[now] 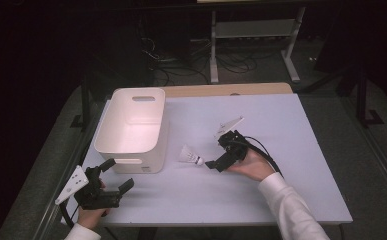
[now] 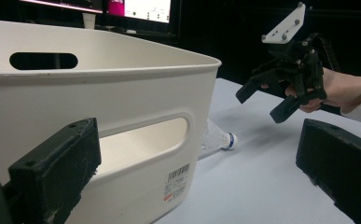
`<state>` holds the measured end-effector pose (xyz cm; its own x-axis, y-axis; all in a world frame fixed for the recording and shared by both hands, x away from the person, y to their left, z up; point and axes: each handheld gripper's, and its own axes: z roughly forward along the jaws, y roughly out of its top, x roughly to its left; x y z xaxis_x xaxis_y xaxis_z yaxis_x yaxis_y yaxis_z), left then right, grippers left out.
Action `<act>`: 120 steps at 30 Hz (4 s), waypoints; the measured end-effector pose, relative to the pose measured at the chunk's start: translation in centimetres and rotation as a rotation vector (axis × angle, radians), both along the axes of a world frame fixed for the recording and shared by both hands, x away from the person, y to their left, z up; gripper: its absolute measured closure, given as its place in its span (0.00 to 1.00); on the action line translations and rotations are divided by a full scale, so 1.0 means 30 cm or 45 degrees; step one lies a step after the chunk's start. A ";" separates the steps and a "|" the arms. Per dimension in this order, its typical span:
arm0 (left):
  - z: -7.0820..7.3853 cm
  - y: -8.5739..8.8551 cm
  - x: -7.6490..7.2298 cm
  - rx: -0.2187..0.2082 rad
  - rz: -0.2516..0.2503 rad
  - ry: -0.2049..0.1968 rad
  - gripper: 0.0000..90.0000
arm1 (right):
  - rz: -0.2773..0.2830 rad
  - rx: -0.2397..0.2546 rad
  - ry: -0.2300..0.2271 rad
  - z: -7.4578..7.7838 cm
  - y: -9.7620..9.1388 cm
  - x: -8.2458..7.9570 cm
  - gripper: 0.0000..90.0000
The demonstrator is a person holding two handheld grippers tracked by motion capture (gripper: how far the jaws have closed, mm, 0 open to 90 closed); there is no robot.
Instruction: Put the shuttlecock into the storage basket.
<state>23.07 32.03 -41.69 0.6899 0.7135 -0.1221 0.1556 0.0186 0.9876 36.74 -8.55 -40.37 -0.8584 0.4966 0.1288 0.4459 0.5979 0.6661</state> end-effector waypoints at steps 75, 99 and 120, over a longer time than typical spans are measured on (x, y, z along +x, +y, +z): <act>0.000 0.001 -0.004 -0.004 -0.007 0.001 0.00 | 0.056 -0.001 0.009 -0.123 0.119 0.017 0.71; -0.001 -0.003 -0.003 -0.011 -0.005 0.006 0.00 | -0.015 0.146 -0.027 -0.003 0.066 -0.004 0.71; -0.001 -0.003 -0.003 -0.013 -0.003 0.009 0.00 | 0.025 0.143 -0.049 0.151 0.089 -0.025 0.71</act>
